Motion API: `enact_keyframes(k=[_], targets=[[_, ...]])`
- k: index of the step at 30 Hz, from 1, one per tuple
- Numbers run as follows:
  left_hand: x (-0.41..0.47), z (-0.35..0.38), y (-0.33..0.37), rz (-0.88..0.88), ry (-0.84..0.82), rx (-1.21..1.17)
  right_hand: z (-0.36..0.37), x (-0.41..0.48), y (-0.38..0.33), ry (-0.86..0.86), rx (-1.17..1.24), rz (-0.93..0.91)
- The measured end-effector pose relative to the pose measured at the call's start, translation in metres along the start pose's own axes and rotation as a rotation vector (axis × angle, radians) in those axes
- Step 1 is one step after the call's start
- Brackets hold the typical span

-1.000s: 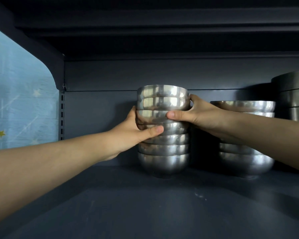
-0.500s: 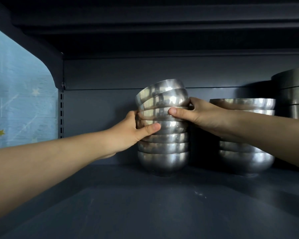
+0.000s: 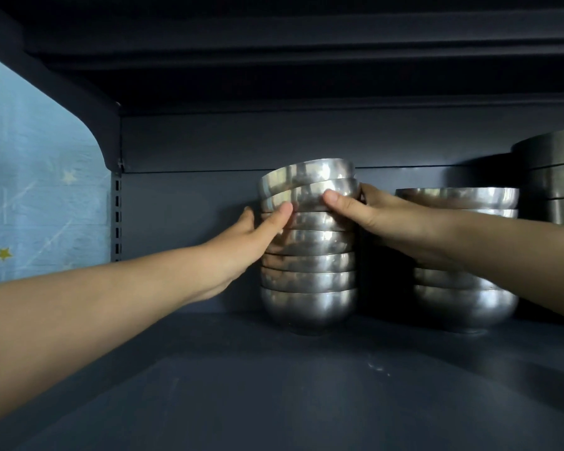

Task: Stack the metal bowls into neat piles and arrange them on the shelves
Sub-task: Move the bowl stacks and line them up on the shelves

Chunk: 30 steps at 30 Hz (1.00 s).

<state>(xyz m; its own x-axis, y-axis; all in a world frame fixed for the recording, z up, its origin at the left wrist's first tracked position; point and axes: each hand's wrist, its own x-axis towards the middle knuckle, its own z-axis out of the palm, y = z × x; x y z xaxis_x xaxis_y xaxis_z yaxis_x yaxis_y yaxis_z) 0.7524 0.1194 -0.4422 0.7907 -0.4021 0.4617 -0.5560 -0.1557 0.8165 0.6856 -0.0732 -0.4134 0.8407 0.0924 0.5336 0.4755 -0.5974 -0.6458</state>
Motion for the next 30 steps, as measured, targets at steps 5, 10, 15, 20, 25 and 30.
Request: enact_keyframes(k=[5, 10, 15, 20, 25, 30], targets=[[0.006, -0.001, 0.019, 0.038, 0.084, 0.04, -0.021, 0.015, -0.028, 0.006, -0.078, 0.036], [0.008, 0.003, 0.03, 0.061, 0.027, 0.075, -0.029, 0.022, -0.043, -0.112, -0.169, 0.076], [0.012, 0.002, 0.032, 0.163, 0.05, 0.011, -0.021, 0.025, -0.028, 0.044, -0.126, 0.012], [0.013, 0.002, 0.033, 0.186, 0.027, -0.097, -0.017, 0.027, -0.015, 0.087, -0.053, -0.025], [0.014, 0.003, 0.027, 0.174, 0.037, -0.1, -0.015, 0.026, -0.016, 0.041, -0.019, -0.056], [0.016, 0.003, 0.019, 0.154, 0.034, -0.076, -0.015, 0.025, -0.017, 0.096, -0.047, -0.026]])
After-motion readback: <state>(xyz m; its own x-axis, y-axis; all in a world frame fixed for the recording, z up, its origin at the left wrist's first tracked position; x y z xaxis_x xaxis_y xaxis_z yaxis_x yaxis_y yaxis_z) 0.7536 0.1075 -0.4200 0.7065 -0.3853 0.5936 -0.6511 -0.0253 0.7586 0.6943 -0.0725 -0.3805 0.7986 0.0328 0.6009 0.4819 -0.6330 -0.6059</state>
